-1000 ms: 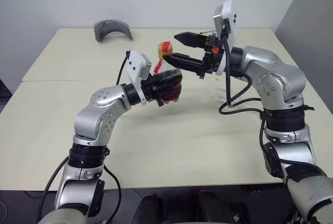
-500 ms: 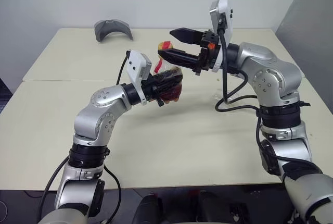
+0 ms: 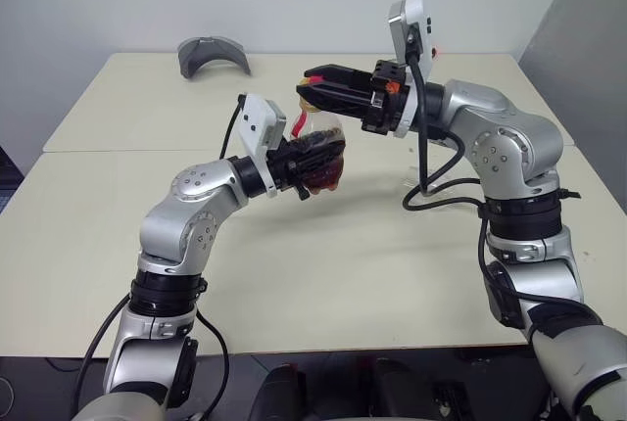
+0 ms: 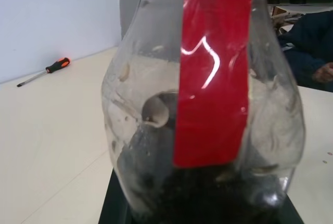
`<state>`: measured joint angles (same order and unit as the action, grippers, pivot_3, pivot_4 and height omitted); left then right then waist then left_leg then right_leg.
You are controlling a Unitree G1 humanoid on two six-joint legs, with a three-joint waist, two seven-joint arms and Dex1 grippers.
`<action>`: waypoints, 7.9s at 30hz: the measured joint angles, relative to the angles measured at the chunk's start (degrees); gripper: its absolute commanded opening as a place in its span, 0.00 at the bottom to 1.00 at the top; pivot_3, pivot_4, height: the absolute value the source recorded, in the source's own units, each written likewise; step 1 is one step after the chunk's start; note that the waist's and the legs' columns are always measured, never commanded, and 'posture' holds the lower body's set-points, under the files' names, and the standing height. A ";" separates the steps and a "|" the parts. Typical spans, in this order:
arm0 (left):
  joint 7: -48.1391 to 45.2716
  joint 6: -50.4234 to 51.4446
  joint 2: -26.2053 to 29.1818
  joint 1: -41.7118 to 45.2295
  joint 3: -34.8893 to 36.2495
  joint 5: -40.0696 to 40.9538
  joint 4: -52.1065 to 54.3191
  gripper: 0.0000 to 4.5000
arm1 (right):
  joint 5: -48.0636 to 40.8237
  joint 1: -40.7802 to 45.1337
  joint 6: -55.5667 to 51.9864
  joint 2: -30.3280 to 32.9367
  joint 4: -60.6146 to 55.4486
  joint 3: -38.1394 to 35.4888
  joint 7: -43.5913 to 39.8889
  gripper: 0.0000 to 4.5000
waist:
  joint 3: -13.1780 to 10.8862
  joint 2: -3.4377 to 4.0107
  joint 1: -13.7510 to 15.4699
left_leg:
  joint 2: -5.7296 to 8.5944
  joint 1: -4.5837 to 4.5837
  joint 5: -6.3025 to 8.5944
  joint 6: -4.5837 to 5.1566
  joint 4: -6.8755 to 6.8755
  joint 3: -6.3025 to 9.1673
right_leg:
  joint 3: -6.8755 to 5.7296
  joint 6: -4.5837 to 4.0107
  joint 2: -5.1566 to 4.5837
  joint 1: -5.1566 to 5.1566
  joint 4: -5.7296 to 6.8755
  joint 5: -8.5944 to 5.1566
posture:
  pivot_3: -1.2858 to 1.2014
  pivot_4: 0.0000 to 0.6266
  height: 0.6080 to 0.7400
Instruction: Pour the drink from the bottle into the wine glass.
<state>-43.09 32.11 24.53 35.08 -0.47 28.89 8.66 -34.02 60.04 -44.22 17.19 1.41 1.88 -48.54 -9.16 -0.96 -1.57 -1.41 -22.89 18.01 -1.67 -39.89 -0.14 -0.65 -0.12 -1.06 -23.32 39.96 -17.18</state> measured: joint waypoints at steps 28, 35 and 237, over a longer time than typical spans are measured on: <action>-0.63 6.18 3.94 -5.79 0.02 6.45 14.49 0.19 | -3.23 5.72 1.50 7.73 6.24 2.89 -23.87 0.27 | -0.02 0.01 -0.05 | -0.01 0.02 0.06 0.10 0.01 0.02 | -0.01 0.00 0.00 0.01 -0.01 0.00 | 0.52 0.24 1.00; 1.04 6.97 4.92 -8.73 0.88 7.26 15.58 0.19 | -1.30 6.39 7.84 8.49 6.68 2.78 -24.02 0.27 | -0.04 0.03 0.01 | 0.00 0.00 0.06 0.10 0.00 0.02 | 0.00 0.00 -0.01 0.01 -0.02 0.00 | 0.52 0.24 1.00; 28.65 -9.34 -2.86 -32.96 18.90 -5.82 5.92 1.00 | 4.05 -24.97 5.96 -2.74 -20.98 6.14 15.92 1.00 | -0.06 -0.13 1.07 | -0.05 0.05 0.06 0.09 -0.02 0.05 | -0.04 0.00 0.00 0.04 0.03 0.00 | 0.52 0.24 1.00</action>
<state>-14.44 22.77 21.66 2.11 18.42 23.07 14.58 -29.97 35.07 -38.26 14.45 -19.57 8.02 -32.62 -9.21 -1.08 -0.50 -1.46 -22.84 18.07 -1.58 -39.91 -0.08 -0.69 -0.11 -1.06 -23.28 39.99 -17.17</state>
